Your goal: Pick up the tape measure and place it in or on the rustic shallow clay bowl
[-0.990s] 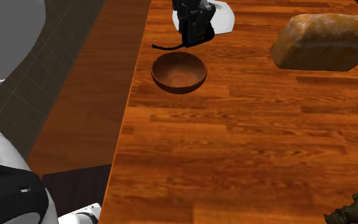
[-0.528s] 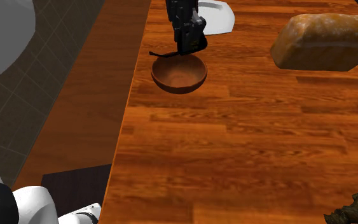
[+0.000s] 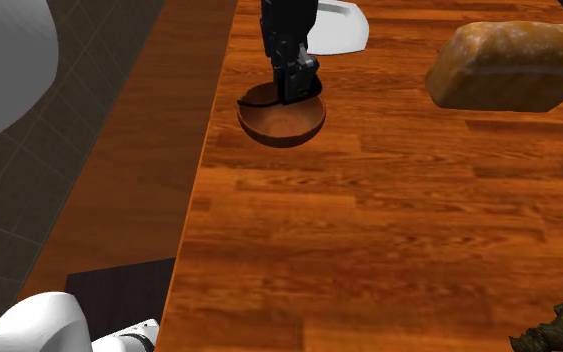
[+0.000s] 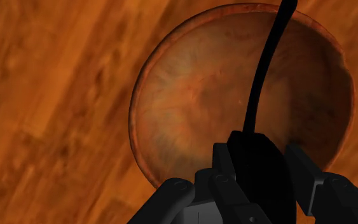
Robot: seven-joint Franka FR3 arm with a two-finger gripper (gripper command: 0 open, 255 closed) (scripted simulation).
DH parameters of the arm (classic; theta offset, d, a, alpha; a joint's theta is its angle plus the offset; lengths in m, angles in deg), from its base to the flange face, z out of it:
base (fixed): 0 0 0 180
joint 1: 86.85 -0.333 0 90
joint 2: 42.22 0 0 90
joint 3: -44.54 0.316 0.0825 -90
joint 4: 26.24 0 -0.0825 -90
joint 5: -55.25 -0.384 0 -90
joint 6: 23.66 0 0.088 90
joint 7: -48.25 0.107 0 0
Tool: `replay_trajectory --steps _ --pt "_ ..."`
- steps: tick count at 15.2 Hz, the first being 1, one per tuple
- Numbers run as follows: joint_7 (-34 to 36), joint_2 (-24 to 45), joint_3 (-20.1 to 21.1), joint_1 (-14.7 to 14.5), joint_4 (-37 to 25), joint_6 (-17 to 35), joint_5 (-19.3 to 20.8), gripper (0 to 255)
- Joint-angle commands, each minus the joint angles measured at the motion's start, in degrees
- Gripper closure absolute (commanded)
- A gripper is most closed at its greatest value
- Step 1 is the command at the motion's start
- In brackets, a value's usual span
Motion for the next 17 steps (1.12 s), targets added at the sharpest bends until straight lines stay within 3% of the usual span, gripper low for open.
replay_trajectory --steps 1,7,8,13,17 --pt "-0.09 -0.01 -0.04 0.05 0.47 0.49 -0.01 255" --pt "-0.09 -0.01 -0.04 0.04 0.46 0.49 -0.01 255" --pt "-0.09 0.0 -0.04 0.04 0.46 0.49 0.0 0" --pt "-0.09 0.0 -0.04 0.04 0.46 0.49 0.0 0" --pt "0.95 4.16 0.49 -0.75 -12.3 -8.36 1.53 0"
